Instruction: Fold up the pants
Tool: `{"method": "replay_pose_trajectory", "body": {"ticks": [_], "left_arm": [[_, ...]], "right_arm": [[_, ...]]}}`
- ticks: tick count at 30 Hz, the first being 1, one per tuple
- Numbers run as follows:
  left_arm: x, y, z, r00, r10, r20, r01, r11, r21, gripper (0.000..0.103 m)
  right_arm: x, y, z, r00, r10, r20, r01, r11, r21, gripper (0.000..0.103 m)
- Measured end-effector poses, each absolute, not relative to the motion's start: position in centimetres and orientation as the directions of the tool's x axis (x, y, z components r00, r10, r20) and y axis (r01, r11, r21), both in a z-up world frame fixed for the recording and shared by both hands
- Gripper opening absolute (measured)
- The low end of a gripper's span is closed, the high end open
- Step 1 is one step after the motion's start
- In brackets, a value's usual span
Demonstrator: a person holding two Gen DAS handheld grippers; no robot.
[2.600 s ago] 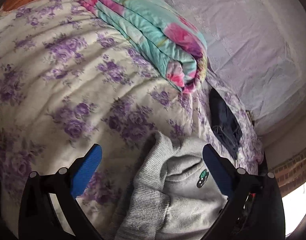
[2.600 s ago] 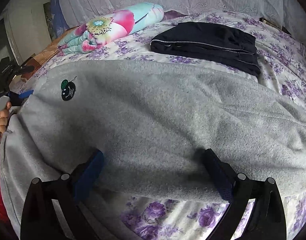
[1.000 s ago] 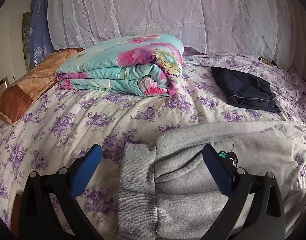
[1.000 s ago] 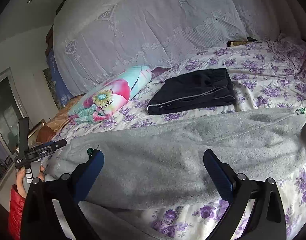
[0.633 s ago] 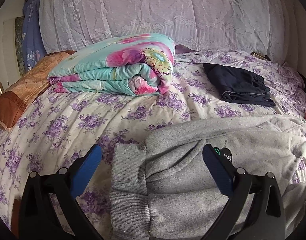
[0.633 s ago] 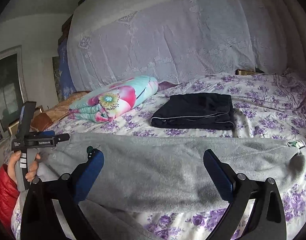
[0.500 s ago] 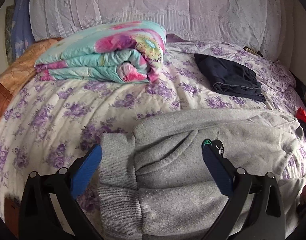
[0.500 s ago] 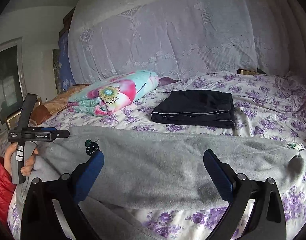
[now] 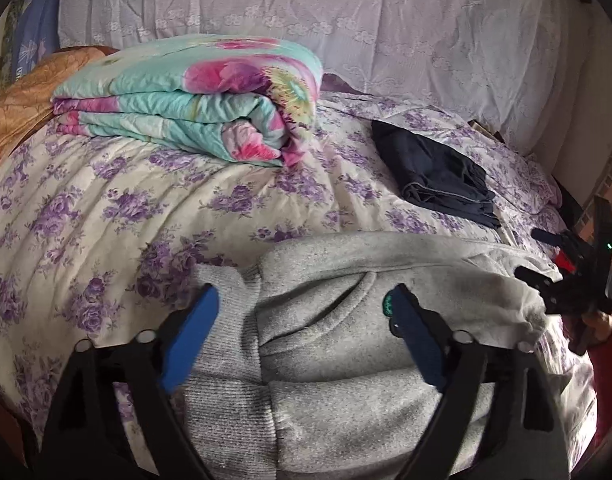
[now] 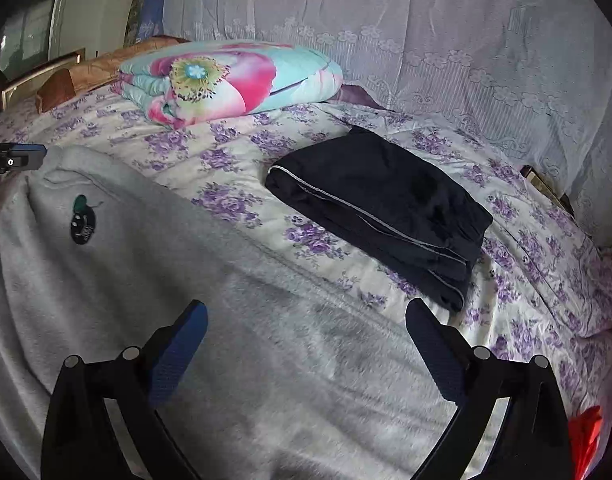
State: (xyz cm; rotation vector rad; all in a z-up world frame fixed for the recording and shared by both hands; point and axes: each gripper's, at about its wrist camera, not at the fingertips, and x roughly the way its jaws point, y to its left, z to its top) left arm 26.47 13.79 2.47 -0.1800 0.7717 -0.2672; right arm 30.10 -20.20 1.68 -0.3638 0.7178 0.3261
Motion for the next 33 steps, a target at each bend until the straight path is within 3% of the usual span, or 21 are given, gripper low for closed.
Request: {"method": "replay_pose_trajectory", "body": {"ticks": [1, 3, 6, 11, 13, 15, 17, 18, 22, 26, 29, 33], "left_arm": [[26.6, 13.5, 2.3, 0.679, -0.298, -0.671, 0.178, 0.954, -0.243, 0.072], [27.1, 12.9, 1.6, 0.652, -0.302, -0.696, 0.194, 0.953, -0.231, 0.067], [27.7, 12.9, 1.0, 0.619, -0.331, -0.713, 0.208, 0.944, -0.257, 0.064], [28.3, 14.0, 0.4, 0.590, -0.401, -0.701, 0.204, 0.914, -0.350, 0.064], [28.2, 14.1, 0.4, 0.592, -0.407, -0.695, 0.202, 0.910, -0.361, 0.062], [28.2, 14.3, 0.4, 0.594, -0.409, -0.692, 0.196, 0.909, -0.369, 0.051], [28.4, 14.6, 0.3, 0.586, -0.429, -0.687, 0.195, 0.898, -0.393, 0.025], [28.4, 14.8, 0.3, 0.587, -0.436, -0.682, 0.191, 0.893, -0.407, 0.020], [28.0, 15.1, 1.0, 0.613, -0.457, -0.645, 0.207, 0.880, -0.427, 0.007], [27.0, 15.1, 2.2, 0.657, -0.445, -0.609, 0.225, 0.886, -0.405, 0.007], [26.4, 15.7, 2.8, 0.682, -0.456, -0.571, 0.225, 0.874, -0.430, 0.007], [25.5, 17.9, 2.8, 0.673, -0.562, -0.481, 0.224, 0.775, -0.590, 0.007]], "right_arm": [[31.0, -20.4, 1.4, 0.705, 0.160, -0.691, -0.413, 0.885, -0.216, 0.097], [32.7, -20.6, 0.7, 0.676, 0.180, -0.714, -0.445, 0.872, -0.202, 0.078], [35.1, -20.5, -0.9, 0.614, 0.203, -0.762, -0.504, 0.845, -0.181, 0.058], [37.0, -20.4, -2.9, 0.554, 0.269, -0.788, -0.583, 0.801, -0.136, 0.057], [36.8, -21.0, -3.2, 0.543, 0.310, -0.781, -0.583, 0.808, -0.085, 0.050], [36.2, -21.0, -3.2, 0.542, 0.319, -0.778, -0.587, 0.806, -0.078, 0.034], [34.7, -20.1, -3.0, 0.593, 0.251, -0.765, -0.577, 0.796, -0.186, 0.017], [33.8, -19.6, -2.8, 0.618, 0.214, -0.756, -0.567, 0.788, -0.240, 0.013], [30.3, -18.8, -0.6, 0.704, 0.134, -0.698, -0.504, 0.786, -0.357, 0.008], [26.0, -19.1, 3.6, 0.767, 0.116, -0.631, -0.428, 0.825, -0.369, 0.007], [20.9, -18.6, 6.0, 0.824, 0.071, -0.563, -0.384, 0.800, -0.462, 0.007], [14.7, -18.7, 7.9, 0.846, 0.073, -0.528, -0.359, 0.810, -0.464, 0.007]]}}
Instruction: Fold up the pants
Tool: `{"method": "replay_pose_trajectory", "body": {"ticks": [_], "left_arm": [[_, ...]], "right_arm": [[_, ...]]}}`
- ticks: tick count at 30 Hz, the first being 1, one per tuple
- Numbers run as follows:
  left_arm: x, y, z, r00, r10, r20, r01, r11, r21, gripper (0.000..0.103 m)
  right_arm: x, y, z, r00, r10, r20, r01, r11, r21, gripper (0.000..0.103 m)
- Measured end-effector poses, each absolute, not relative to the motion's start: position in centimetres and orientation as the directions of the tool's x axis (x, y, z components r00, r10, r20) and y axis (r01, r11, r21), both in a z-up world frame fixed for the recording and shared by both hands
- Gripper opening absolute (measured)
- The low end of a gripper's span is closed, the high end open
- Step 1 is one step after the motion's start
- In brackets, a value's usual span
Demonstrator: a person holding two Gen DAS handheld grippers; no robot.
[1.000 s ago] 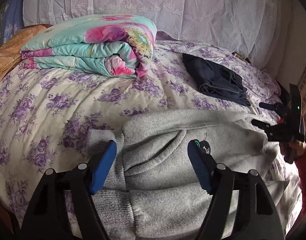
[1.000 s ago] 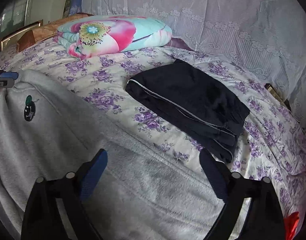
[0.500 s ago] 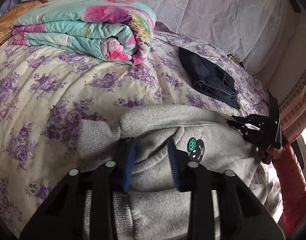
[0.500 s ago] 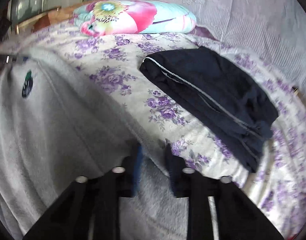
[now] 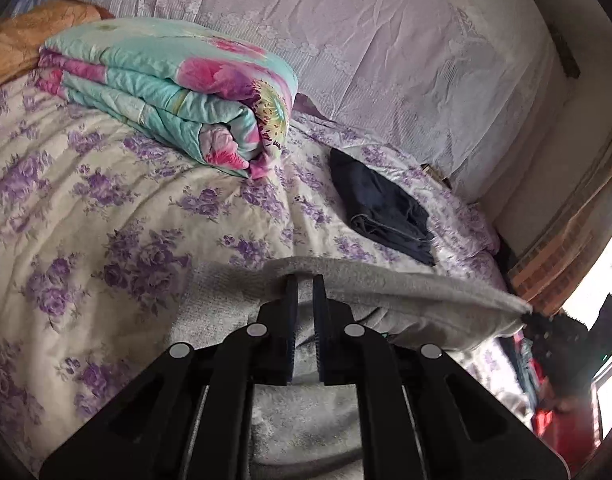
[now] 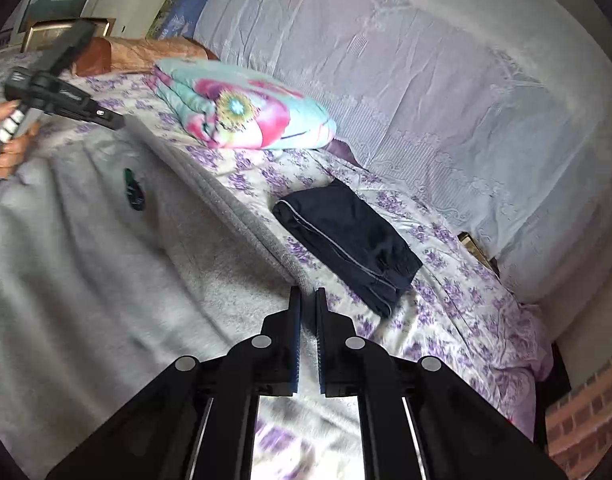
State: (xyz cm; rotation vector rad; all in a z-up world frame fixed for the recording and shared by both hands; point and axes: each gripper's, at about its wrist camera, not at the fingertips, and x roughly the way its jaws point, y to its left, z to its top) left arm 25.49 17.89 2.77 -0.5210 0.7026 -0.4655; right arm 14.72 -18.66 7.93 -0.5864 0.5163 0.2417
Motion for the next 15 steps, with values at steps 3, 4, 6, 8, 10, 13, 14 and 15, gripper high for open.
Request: {"method": "replay_pose_trajectory", "body": {"ticks": [3, 4, 6, 8, 10, 13, 14, 15], "left_arm": [[23.6, 18.9, 2.8, 0.664, -0.650, -0.369, 0.251, 0.659, -0.709, 0.031], [22.7, 18.9, 2.8, 0.661, -0.671, -0.337, 0.267, 0.629, -0.730, 0.054], [20.6, 18.5, 2.9, 0.689, -0.639, -0.342, 0.238, 0.645, -0.727, 0.082], [18.8, 18.2, 2.7, 0.709, -0.612, -0.350, 0.196, 0.648, -0.736, 0.084], [18.0, 18.0, 2.6, 0.686, -0.649, -0.330, 0.185, 0.594, -0.783, 0.084], [18.2, 17.7, 2.8, 0.689, -0.614, -0.386, 0.103, 0.610, -0.786, 0.079], [18.5, 17.5, 2.9, 0.684, -0.607, -0.405, 0.087, 0.619, -0.781, 0.065], [18.9, 17.1, 3.0, 0.677, -0.594, -0.435, 0.062, 0.635, -0.770, 0.057]], "right_arm": [[10.2, -18.3, 7.7, 0.859, 0.075, -0.506, -0.355, 0.799, -0.485, 0.007], [8.8, -18.1, 7.4, 0.858, 0.083, -0.507, -0.362, 0.797, -0.483, 0.007], [6.3, -17.8, 6.9, 0.866, 0.081, -0.494, -0.358, 0.789, -0.499, 0.007], [4.2, -17.7, 6.5, 0.865, 0.095, -0.493, -0.370, 0.785, -0.497, 0.007], [2.9, -18.2, 6.3, 0.857, 0.106, -0.504, -0.374, 0.800, -0.469, 0.007], [1.8, -18.7, 5.8, 0.849, 0.120, -0.515, -0.380, 0.816, -0.436, 0.007], [1.6, -18.8, 5.5, 0.847, 0.122, -0.518, -0.380, 0.820, -0.428, 0.007], [1.4, -19.1, 5.3, 0.845, 0.125, -0.519, -0.379, 0.825, -0.419, 0.007]]}}
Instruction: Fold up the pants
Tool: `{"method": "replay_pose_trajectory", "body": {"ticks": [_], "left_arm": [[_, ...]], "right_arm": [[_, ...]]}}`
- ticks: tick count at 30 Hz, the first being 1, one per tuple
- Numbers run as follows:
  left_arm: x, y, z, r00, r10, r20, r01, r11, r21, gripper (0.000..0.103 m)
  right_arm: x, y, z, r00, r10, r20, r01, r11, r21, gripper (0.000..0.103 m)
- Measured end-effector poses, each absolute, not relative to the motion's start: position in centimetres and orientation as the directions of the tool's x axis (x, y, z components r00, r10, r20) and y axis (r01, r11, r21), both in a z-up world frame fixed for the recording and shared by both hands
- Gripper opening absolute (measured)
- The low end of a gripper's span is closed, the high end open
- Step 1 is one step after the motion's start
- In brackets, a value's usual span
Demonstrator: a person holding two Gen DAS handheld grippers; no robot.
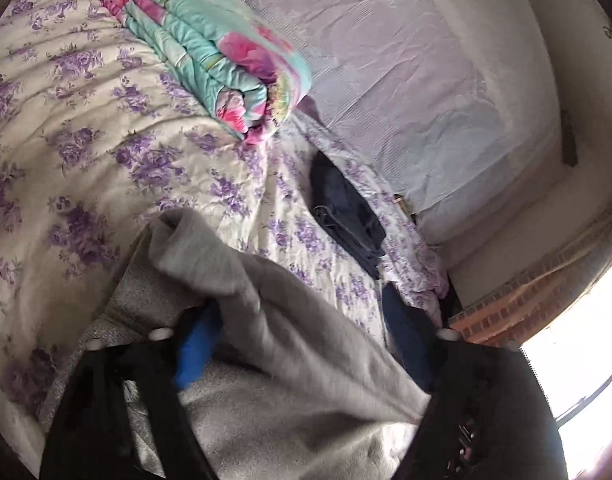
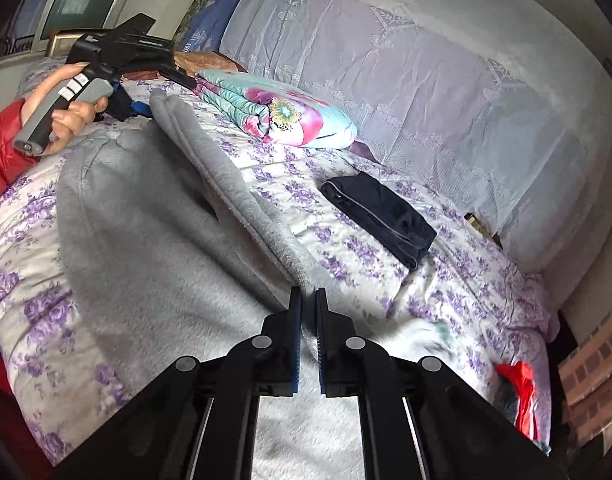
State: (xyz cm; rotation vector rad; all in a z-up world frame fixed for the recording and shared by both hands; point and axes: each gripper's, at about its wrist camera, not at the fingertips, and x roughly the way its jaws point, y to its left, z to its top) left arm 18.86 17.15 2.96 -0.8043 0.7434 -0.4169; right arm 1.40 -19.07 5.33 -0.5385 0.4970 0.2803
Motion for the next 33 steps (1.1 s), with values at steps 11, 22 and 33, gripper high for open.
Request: {"method": "replay_pose_trajectory", "body": {"ticks": [11, 22, 33], "left_arm": [[10.4, 18.1, 5.1, 0.663, -0.578, -0.475, 0.151, 0.725, -0.671, 0.023], [8.5, 21.5, -3.3, 0.563, -0.672, -0.480, 0.046, 0.606, -0.794, 0.023], [2.8, 19.5, 3.4, 0.688, -0.443, -0.575, 0.064, 0.826, -0.560, 0.039]], "right_arm": [[-3.1, -20.7, 4.3, 0.852, 0.175, -0.493, -0.394, 0.835, -0.384, 0.007], [-6.9, -17.1, -3.3, 0.812, 0.128, -0.569, -0.442, 0.773, -0.456, 0.008], [-7.3, -17.6, -3.9, 0.817, 0.148, -0.557, -0.432, 0.798, -0.420, 0.009]]}}
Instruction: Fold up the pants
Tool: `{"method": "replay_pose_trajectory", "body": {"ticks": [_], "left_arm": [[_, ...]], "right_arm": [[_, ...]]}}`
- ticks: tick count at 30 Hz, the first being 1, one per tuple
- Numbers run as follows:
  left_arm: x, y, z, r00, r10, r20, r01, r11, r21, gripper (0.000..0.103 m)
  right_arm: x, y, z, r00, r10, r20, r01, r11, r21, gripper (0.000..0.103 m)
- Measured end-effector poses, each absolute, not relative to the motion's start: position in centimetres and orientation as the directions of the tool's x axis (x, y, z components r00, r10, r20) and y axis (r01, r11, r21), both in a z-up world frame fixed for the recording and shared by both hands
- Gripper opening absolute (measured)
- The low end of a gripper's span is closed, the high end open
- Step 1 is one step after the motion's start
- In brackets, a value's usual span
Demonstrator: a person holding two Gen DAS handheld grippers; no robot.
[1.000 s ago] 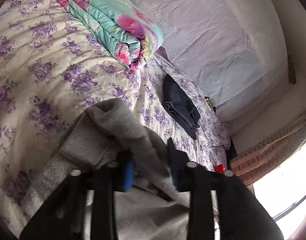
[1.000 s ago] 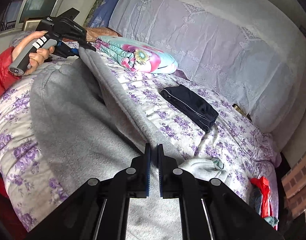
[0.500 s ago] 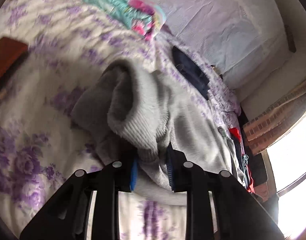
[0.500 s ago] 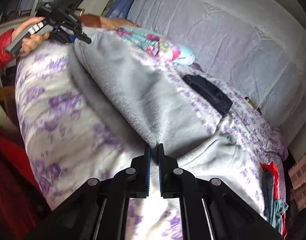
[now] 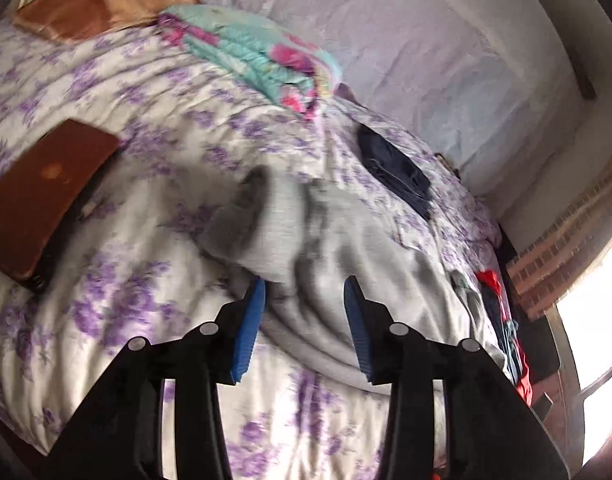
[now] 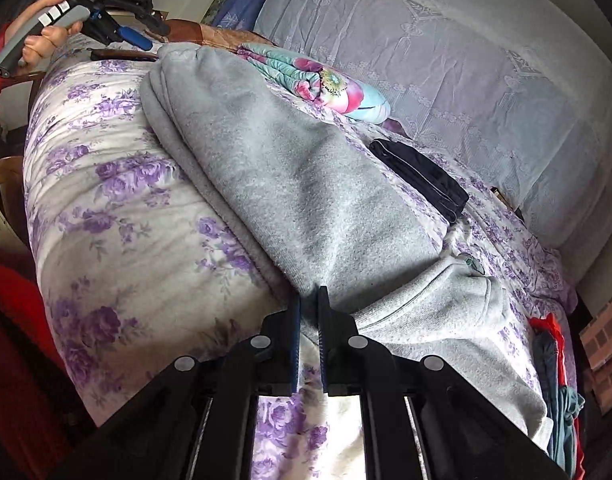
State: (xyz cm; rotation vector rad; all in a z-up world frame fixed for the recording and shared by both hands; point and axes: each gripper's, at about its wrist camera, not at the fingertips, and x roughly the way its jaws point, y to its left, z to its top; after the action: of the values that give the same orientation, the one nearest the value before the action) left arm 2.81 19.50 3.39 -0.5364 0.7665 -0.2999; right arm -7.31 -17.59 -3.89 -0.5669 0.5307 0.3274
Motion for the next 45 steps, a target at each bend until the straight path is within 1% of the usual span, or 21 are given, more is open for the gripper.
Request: {"method": "replay_pose_trajectory", "body": {"ticks": [3, 6, 8, 10, 12, 15, 16, 17, 19, 20, 22, 24, 25, 26, 30, 37, 39, 40, 41, 42, 45], "left_arm": [[3.2, 16.4, 5.0, 0.685, -0.472, -0.554, 0.163, 0.841, -0.515, 0.041], [4.6, 14.1, 5.3, 0.670, -0.494, -0.554, 0.207, 0.841, -0.499, 0.054], [6.6, 13.1, 3.9, 0.642, -0.473, -0.603, 0.191, 0.861, -0.472, 0.060], [8.5, 13.0, 1.0, 0.603, -0.402, -0.689, 0.105, 0.896, -0.431, 0.055], [8.8, 13.3, -1.1, 0.592, -0.423, -0.686, 0.102, 0.883, -0.457, 0.048], [7.3, 12.6, 0.0, 0.630, -0.368, -0.684, 0.114, 0.915, -0.387, 0.048], [6.7, 12.4, 0.7, 0.646, -0.368, -0.669, 0.112, 0.912, -0.394, 0.054], [6.2, 12.1, 1.4, 0.654, -0.391, -0.648, 0.137, 0.903, -0.406, 0.064], [5.5, 10.8, 3.0, 0.670, -0.439, -0.599, 0.231, 0.890, -0.393, 0.076], [5.0, 9.8, 3.6, 0.686, -0.423, -0.592, 0.253, 0.902, -0.351, 0.086], [5.2, 8.3, 3.6, 0.713, -0.383, -0.588, 0.277, 0.923, -0.266, 0.094], [6.6, 7.3, 1.8, 0.676, -0.391, -0.624, 0.289, 0.920, -0.264, 0.094], [7.6, 7.0, 0.2, 0.640, -0.414, -0.647, 0.286, 0.910, -0.299, 0.096], [8.2, 6.9, -1.3, 0.636, -0.414, -0.652, 0.278, 0.910, -0.307, 0.098], [7.3, 3.7, -1.5, 0.693, -0.255, -0.674, 0.282, 0.957, -0.071, 0.098], [7.8, 4.3, -1.6, 0.677, -0.283, -0.679, 0.291, 0.951, -0.106, 0.098], [7.8, 4.4, -1.8, 0.678, -0.280, -0.680, 0.292, 0.951, -0.100, 0.098], [7.7, 4.4, -1.8, 0.678, -0.283, -0.679, 0.292, 0.951, -0.104, 0.098], [7.7, 4.5, -1.8, 0.677, -0.286, -0.678, 0.294, 0.950, -0.107, 0.098], [7.7, 4.5, -1.8, 0.677, -0.288, -0.677, 0.296, 0.949, -0.108, 0.098], [7.7, 4.5, -1.9, 0.677, -0.293, -0.676, 0.299, 0.948, -0.111, 0.098]], "right_arm": [[-7.4, -17.7, -3.8, 0.819, 0.149, -0.554, -0.428, 0.801, -0.418, 0.009], [-7.6, -17.8, -3.6, 0.820, 0.148, -0.552, -0.426, 0.803, -0.417, 0.009], [-7.6, -17.9, -3.6, 0.819, 0.148, -0.554, -0.426, 0.804, -0.415, 0.009], [-7.7, -17.8, -3.8, 0.816, 0.145, -0.560, -0.432, 0.796, -0.424, 0.010], [-7.7, -17.6, -4.2, 0.813, 0.137, -0.566, -0.441, 0.780, -0.445, 0.013], [-7.7, -17.6, -4.1, 0.807, 0.136, -0.575, -0.449, 0.774, -0.446, 0.014], [-7.6, -17.7, -3.8, 0.796, 0.145, -0.588, -0.462, 0.774, -0.434, 0.016], [-7.5, -18.0, -3.3, 0.778, 0.169, -0.605, -0.481, 0.780, -0.400, 0.020], [-7.2, -19.6, -1.2, 0.734, 0.272, -0.622, -0.517, 0.817, -0.253, 0.024], [-7.0, -20.7, 0.1, 0.720, 0.325, -0.613, -0.520, 0.838, -0.167, 0.025], [-5.7, -23.3, 2.6, 0.725, 0.364, -0.584, -0.461, 0.887, -0.020, 0.039], [-3.4, -25.4, 4.4, 0.754, 0.310, -0.579, -0.338, 0.939, 0.062, 0.071], [-1.5, -26.4, 5.0, 0.763, 0.242, -0.599, -0.250, 0.966, 0.072, 0.074], [0.5, -26.9, 5.3, 0.755, 0.174, -0.632, -0.180, 0.982, 0.056, 0.075], [8.8, -27.2, 4.1, 0.667, 0.035, -0.744, -0.083, 0.996, -0.028, 0.075], [15.6, -28.0, -1.2, 0.518, -0.155, -0.842, 0.035, 0.986, -0.160, 0.075], [15.4, -28.0, -1.9, 0.515, -0.167, -0.841, 0.027, 0.984, -0.178, 0.068], [15.0, -28.1, -2.0, 0.529, -0.165, -0.832, 0.019, 0.983, -0.183, 0.058], [14.6, -28.4, -1.8, 0.541, -0.153, -0.827, 0.011, 0.984, -0.175, 0.029], [14.1, -28.8, -1.7, 0.548, -0.116, -0.829, 0.003, 0.991, -0.136, 0.007], [11.1, -31.0, 0.4, 0.636, -0.021, -0.771, 0.034, 0.999, 0.000, 0.006]]}}
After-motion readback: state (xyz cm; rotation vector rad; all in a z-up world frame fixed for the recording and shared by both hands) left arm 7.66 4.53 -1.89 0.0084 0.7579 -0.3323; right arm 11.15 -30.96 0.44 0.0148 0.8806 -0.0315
